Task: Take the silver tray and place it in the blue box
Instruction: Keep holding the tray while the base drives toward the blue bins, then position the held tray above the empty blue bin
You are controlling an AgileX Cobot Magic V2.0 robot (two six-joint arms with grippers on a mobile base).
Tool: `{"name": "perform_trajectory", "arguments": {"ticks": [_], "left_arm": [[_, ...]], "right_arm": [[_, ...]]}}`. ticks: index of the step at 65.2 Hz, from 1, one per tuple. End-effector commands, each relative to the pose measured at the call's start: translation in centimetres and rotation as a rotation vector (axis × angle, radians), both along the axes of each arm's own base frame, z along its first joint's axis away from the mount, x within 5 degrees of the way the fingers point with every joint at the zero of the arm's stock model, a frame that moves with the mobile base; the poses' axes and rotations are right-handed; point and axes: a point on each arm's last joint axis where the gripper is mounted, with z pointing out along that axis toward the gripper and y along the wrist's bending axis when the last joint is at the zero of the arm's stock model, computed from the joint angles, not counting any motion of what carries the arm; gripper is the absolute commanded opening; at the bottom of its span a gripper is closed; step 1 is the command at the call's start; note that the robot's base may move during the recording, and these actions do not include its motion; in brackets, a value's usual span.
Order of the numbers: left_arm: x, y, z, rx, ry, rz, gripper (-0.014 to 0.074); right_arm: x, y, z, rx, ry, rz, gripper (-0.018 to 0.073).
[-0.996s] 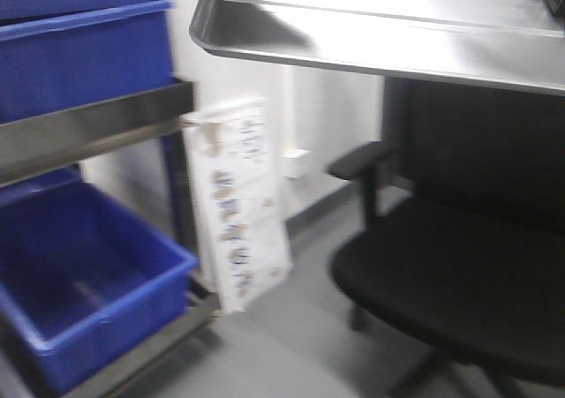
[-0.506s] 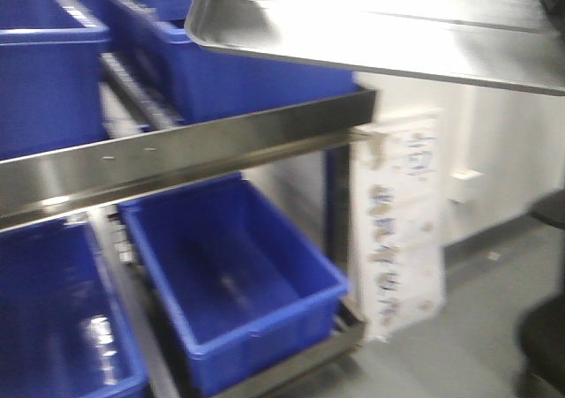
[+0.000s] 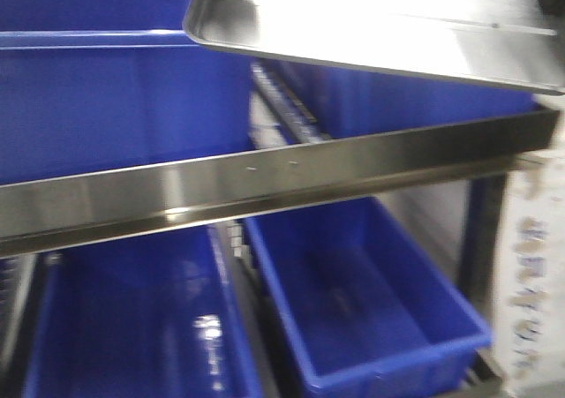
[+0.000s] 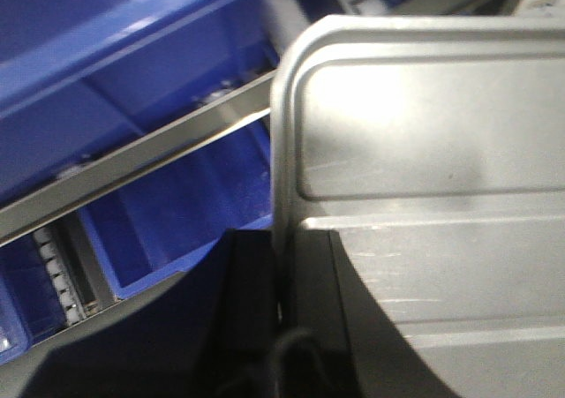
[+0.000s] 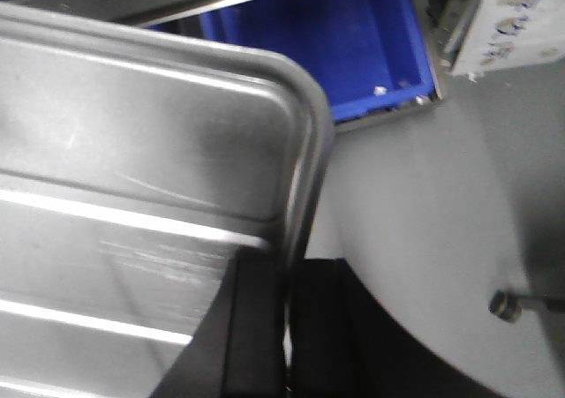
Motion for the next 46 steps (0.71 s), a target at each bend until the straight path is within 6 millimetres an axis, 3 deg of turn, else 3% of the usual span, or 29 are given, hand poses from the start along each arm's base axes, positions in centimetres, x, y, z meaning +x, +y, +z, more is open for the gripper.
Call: {"name": "perform_trajectory", "arguments": {"ticks": [1,46], "left_arm": [[-0.46,1.40,3.31,-0.018,-0.129,-0.007,-0.0105],[-0.29,1.59,3.46,0.005,-0.156,0.000,-0.0105]], "right_arm": [[-0.12,-0.44,1.81,-0.034,-0.101,0.023,0.0059],[-0.12,-0.44,1.81,-0.034,-0.101,0.023,0.0059]]}}
